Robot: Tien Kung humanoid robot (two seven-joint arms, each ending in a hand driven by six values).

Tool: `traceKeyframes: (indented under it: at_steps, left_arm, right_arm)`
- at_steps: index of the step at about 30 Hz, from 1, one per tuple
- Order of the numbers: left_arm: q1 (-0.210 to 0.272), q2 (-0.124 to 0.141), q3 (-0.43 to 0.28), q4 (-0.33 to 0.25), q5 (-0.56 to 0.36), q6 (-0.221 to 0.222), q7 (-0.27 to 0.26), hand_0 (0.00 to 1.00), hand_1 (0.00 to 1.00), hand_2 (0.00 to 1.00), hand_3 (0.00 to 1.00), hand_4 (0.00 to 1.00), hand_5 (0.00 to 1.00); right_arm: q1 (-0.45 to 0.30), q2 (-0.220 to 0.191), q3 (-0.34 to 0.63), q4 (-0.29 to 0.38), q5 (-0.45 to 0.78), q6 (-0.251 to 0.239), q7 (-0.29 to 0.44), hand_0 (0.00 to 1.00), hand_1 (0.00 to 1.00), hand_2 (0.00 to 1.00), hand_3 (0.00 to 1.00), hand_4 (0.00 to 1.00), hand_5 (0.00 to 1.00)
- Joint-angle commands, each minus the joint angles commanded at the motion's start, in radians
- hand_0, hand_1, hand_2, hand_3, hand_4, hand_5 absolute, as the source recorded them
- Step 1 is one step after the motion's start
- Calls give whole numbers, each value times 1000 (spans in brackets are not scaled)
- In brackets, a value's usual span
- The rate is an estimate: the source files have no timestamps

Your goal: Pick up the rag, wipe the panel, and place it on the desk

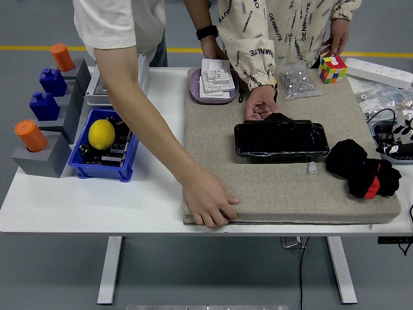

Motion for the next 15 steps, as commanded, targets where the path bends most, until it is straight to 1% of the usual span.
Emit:
traceKeyframes:
  at_steps: [2,4,5,6,10,11,13,15]
  left_arm:
    - [0,0,3,0,-3,-1,-1,643,691,732,565,593,466]
    - [0,1,4,0,-2,0,-1,643,691,732,565,593,466]
    - [0,1,4,0,-2,0,-1,643,691,733,565,593,465]
    - [0,2,5,0,-3,0,-1,643,691,733,565,593,465]
    - [1,3,5,0,-2,0,0,643,691,733,565,593,465]
    - [1,3,5,0,-2,0,0,643,691,733,565,593,467]
    - [2,3,6,0,-2,0,2,643,691,733,565,593,467]
    - [1,3,8,0,-3,0,1,643,691,733,565,593,467]
  right_arm:
    - [5,-1,4,2,-4,1,-6,696,648,727,719,998,663]
    - [7,0,11,6,-12,-10,-11,696,648,727,719,998,663]
    - [8,0,14,7,-16,-18,-12,679,638,715,711,998,658]
    - [8,0,16,10,-20,-29,-14,679,638,715,711,998,658]
    - [4,0,23,26,-27,-100,-21,679,638,715,711,998,658]
    - [3,0,23,29,-25,-114,-20,670,620,702,699,998,661]
    - [1,1,11,32,32,-147,-7,670,620,702,699,998,661]
    - [-3,1,3,35,109,-163,5,670,620,702,699,998,661]
